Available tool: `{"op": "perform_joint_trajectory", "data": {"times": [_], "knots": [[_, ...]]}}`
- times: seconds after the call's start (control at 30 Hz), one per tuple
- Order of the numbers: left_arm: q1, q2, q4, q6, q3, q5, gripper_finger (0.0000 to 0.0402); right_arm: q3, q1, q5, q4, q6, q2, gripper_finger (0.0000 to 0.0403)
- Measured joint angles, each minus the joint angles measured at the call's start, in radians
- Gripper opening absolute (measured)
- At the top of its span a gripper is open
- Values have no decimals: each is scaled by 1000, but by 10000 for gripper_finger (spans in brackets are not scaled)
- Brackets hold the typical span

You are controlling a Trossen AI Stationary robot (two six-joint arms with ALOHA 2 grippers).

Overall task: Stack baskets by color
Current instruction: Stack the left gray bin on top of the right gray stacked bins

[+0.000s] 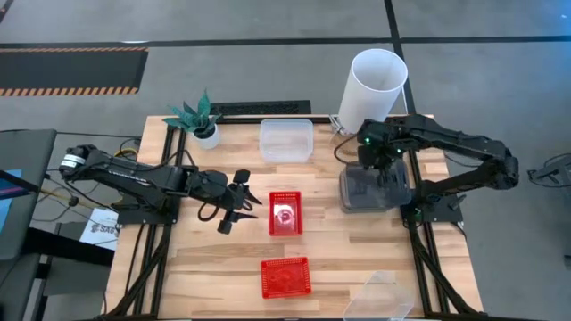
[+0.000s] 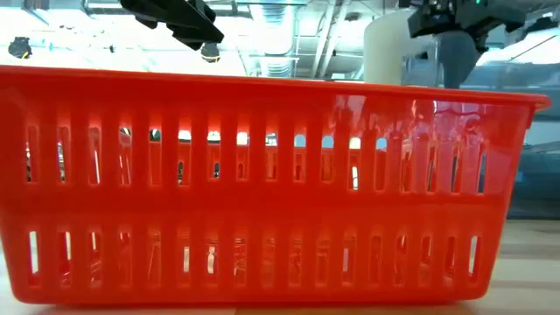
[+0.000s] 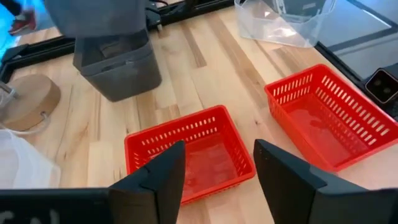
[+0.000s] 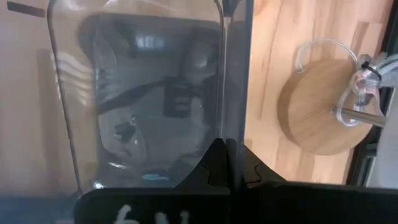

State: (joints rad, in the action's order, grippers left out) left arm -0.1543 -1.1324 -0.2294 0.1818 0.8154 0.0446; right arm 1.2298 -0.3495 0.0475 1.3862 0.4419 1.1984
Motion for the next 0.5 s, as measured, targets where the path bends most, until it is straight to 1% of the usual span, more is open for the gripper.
{"op": "perform_joint_trajectory", "data": {"times": [0.13,0.23,0.33,0.5], "knots": [[5,0,-2,5,0,0,170,-35,-70,-26,-7,78,8,0],[23,0,-15,5,0,-2,167,-59,-101,-48,-34,108,22,0],[51,0,-15,5,0,-4,164,-89,-111,-53,-74,145,43,0],[92,0,-12,0,0,20,164,-95,-111,-53,-79,161,108,0]]}}
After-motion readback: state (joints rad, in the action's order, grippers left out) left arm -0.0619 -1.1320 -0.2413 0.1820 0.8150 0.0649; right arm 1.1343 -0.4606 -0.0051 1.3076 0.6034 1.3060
